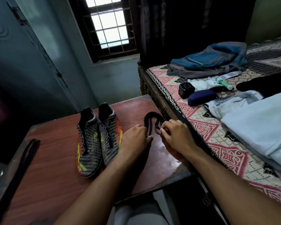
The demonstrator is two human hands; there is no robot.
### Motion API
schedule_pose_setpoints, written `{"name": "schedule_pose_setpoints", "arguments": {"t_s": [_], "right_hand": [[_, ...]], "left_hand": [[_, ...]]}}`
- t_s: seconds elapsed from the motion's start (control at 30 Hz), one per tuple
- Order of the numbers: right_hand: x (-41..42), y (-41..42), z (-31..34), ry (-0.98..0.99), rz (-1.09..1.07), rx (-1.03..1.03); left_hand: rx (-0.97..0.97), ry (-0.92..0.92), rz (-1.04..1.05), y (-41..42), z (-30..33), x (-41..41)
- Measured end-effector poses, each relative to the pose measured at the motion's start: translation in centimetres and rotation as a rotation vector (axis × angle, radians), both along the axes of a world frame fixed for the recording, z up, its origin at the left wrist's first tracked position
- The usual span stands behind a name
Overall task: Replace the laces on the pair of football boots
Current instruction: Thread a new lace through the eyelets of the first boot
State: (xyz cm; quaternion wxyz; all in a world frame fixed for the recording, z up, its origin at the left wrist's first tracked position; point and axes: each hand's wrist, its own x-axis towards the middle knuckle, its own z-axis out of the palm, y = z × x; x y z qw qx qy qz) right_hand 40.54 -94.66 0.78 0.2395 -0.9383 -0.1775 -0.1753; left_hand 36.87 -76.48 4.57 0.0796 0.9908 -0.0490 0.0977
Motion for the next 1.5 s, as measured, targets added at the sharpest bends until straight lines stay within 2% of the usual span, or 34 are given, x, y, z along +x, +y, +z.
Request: {"name": "schedule_pose_setpoints", "arguments": {"t_s": [0.17,0.27,0.33,0.4,0.47,0.57,0.77,0.83,0.93,1.1,1.13,1.23,1.37,1.43,1.5], "right_hand": [[0.3,0.0,1.9,0.085,0.023,0.151],[0.2,0.1,3.0,0.097,0.071,0.224],[-0.1,0.4,3.4,0.065,0.107,0.22],[-0.2,0.6,3.6,0.025,0.139,0.215],[-0.2,0.6,3.7,-0.025,0.154,0.213],[-0.3,0.5,4.1,-0.074,0.157,0.266],[-0.9,0.5,5.8,-0.1,0.176,0.48],[-1.0,0.6,5.9,-0.05,0.195,0.547],[-0.6,0.9,5.2,0.078,0.229,0.516],[-1.1,1.7,4.9,0.086,0.271,0.409],[-1.4,1.7,5.1,0.067,0.292,0.391],[-1.9,1.9,5.8,0.104,0.344,0.441],[-3.4,3.4,7.4,0.317,0.543,0.593],[-4.7,4.5,7.8,0.352,0.647,0.537],[-5.6,5.1,7.6,0.35,0.65,0.476]], "left_hand": [[0.003,0.062,0.056,1.4,0.6,-0.5],[0.019,-0.057,0.045,1.2,1.4,-0.7],[-0.095,-0.192,-0.034,0.9,1.8,-0.5],[-0.242,-0.236,-0.168,0.4,2.3,0.1],[-0.278,-0.211,-0.271,0.1,2.7,0.9],[-0.297,-0.148,-0.318,0.0,3.0,1.6],[-0.253,-0.17,-0.274,1.2,3.8,2.4],[-0.27,-0.185,-0.257,1.2,4.8,2.3],[-0.478,-0.152,-0.254,0.8,8.1,1.8],[-0.907,-0.044,-0.389,-0.9,13.9,-0.6],[-0.946,-0.019,-0.419,-1.2,14.6,-1.2],[-0.929,0.012,-0.431,-1.3,15.7,-2.3],[-0.894,-0.005,-0.451,-0.9,16.2,-3.3],[-0.885,-0.022,-0.448,-0.9,16.8,-3.7],[-0.748,-0.106,-0.451,-0.8,17.7,-4.1]]}}
